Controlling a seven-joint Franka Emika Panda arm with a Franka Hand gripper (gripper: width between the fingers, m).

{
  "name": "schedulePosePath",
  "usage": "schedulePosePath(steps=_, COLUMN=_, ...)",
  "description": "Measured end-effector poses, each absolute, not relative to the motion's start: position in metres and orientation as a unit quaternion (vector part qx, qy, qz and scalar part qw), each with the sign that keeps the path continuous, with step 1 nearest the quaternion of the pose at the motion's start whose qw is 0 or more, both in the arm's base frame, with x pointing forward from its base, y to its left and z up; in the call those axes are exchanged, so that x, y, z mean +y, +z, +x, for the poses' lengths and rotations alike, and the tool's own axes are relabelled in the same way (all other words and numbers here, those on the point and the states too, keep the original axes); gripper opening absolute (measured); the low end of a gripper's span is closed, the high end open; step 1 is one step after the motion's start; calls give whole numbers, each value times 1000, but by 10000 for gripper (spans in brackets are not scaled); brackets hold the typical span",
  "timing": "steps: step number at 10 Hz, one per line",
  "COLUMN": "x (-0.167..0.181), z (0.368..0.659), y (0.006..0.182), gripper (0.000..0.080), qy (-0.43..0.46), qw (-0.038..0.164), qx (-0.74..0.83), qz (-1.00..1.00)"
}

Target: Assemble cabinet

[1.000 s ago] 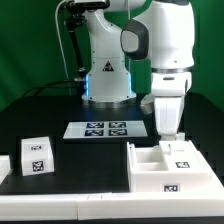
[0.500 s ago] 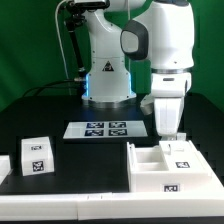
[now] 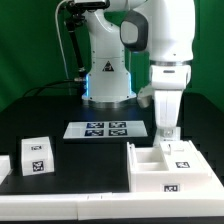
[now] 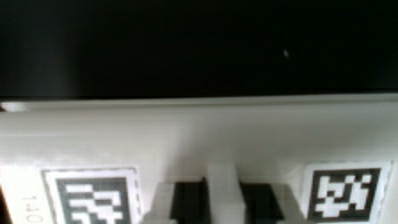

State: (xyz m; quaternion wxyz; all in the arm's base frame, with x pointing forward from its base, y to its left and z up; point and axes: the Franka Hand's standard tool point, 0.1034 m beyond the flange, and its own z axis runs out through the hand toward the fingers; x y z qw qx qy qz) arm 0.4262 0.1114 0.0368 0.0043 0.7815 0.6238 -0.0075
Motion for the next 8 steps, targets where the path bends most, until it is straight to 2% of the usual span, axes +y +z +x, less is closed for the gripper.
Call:
schedulePosePath(steps=3, x=87, z=432, y=63, gripper=68, qy=-27, qw=18, qx=640, qz=768)
schedulePosePath(steps=8, x=57, z=454, y=58, gripper=69, qy=-26, qw=15, qx=656, qz=754)
